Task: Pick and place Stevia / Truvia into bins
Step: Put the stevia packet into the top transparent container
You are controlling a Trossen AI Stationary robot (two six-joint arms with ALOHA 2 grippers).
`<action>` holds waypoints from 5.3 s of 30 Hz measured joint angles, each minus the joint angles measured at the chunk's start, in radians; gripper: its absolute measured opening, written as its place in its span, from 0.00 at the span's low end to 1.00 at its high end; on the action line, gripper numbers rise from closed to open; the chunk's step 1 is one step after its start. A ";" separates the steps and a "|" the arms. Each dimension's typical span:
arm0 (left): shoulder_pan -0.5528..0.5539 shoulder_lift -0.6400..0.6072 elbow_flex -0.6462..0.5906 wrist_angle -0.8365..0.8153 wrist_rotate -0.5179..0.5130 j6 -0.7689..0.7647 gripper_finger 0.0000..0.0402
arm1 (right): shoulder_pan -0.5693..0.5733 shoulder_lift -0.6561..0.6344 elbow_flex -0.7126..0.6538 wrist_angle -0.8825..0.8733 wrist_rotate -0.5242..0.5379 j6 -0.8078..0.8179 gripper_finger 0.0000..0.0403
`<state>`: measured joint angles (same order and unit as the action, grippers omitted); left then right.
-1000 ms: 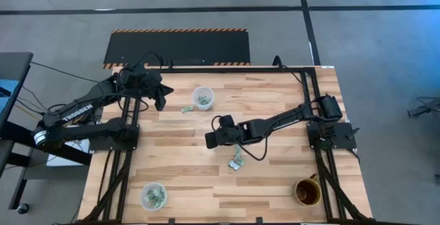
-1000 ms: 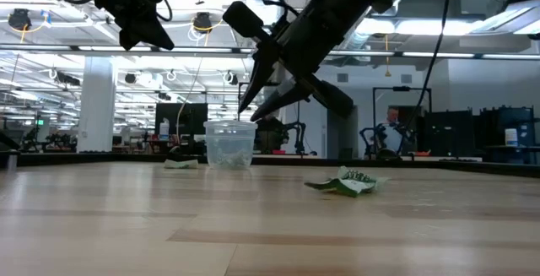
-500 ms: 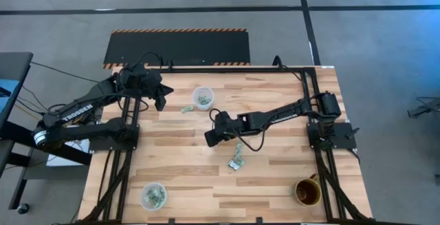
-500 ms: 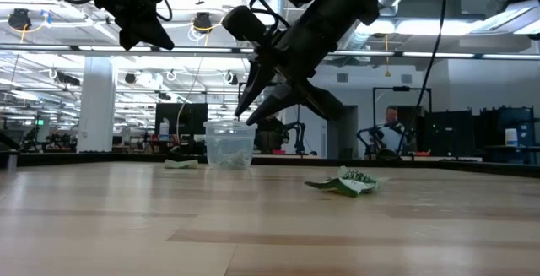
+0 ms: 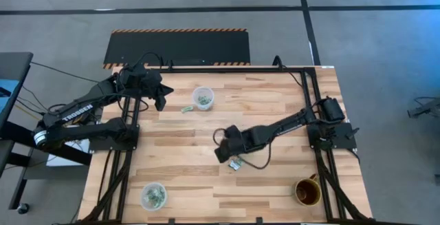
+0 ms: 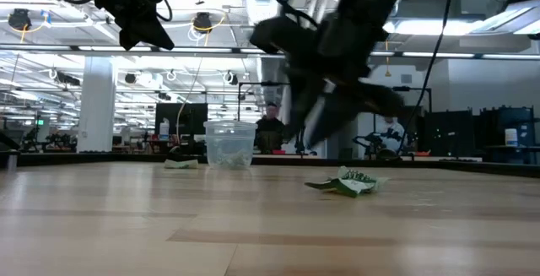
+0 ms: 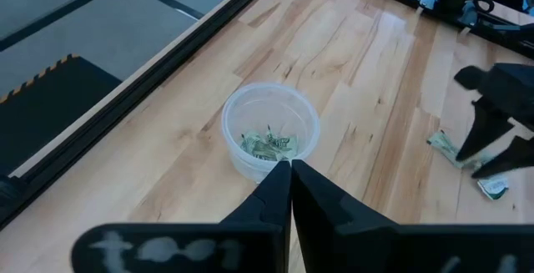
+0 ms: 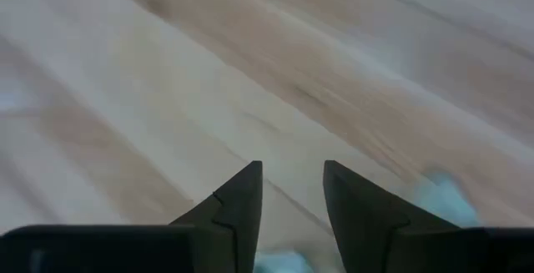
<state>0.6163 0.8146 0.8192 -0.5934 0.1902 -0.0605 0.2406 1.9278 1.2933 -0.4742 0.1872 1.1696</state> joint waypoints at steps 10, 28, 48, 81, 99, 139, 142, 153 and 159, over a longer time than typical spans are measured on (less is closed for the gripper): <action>0.000 0.000 0.000 0.000 0.000 0.000 0.00 | 0.089 0.000 -0.001 -0.206 0.131 0.251 0.31; 0.000 0.000 0.000 0.000 0.001 0.000 0.00 | 0.073 0.041 -0.023 -0.185 0.073 0.402 0.50; 0.000 0.005 0.002 0.000 0.001 0.000 0.00 | 0.035 0.081 -0.021 -0.165 0.100 0.393 0.10; 0.000 0.005 0.002 0.000 0.000 0.000 0.00 | -0.391 0.128 0.472 0.018 0.159 -0.621 0.00; 0.000 0.005 0.001 0.000 0.000 0.000 0.00 | -0.445 0.213 0.472 0.028 -0.054 -0.629 0.25; 0.000 0.006 0.000 0.000 0.000 0.000 0.00 | 0.098 0.138 0.288 -0.491 -0.069 0.162 0.34; 0.000 0.006 0.000 0.000 0.000 0.000 0.00 | 0.100 0.138 0.287 -0.516 -0.058 0.165 0.34; 0.000 0.006 0.000 0.000 0.000 0.000 0.00 | 0.100 0.138 0.287 -0.508 -0.081 0.132 0.34; 0.000 0.006 0.000 0.000 0.000 0.000 0.00 | 0.100 0.138 0.255 -0.458 -0.082 0.116 0.34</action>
<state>0.6163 0.8204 0.8196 -0.5934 0.1902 -0.0605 0.3405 2.0659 1.5482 -0.9318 0.1051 1.2854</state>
